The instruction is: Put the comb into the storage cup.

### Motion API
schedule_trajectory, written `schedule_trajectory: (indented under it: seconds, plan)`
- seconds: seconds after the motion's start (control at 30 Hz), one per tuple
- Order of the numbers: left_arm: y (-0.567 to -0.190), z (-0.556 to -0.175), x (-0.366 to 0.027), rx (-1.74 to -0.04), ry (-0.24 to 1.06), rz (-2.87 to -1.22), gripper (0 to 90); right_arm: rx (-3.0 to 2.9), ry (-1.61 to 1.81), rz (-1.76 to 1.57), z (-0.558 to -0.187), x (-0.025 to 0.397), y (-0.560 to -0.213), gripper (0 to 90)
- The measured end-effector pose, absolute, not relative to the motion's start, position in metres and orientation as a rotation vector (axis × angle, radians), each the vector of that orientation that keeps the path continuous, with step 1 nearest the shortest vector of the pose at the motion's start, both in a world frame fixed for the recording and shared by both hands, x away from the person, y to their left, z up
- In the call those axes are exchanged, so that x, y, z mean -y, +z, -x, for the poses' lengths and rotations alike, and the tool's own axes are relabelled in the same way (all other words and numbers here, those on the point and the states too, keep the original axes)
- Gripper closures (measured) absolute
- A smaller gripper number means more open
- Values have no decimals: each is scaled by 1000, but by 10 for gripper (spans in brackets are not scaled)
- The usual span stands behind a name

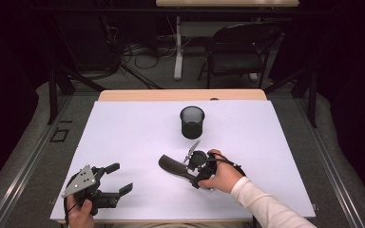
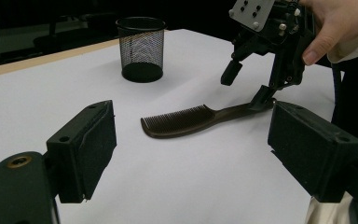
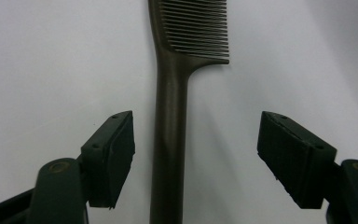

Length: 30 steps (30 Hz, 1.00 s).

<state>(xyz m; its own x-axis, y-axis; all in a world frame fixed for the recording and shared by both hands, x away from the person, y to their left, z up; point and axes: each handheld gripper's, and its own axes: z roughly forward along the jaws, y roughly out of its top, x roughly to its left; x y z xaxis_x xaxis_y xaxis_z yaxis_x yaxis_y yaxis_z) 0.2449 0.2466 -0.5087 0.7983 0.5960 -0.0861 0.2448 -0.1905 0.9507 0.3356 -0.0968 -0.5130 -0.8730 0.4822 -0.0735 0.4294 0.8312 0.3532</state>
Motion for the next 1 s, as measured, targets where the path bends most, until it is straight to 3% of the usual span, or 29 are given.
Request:
schedule_trajectory:
  seconds: [0.23,0.27,0.6,1.0]
  plan:
    - [-509,-245,-246,-651,358,-1775,155,-2848,488,-710,-336,94,-513,310]
    - [-509,-245,-246,-651,357,-1775,155,-2865,487,-713,-336,93,-512,367]
    - [-509,-245,-246,-647,355,-1774,155,-2882,455,-744,-337,90,-512,366]
    - [-509,-245,-246,-651,355,-1777,155,-2913,414,-749,-341,88,-516,446]
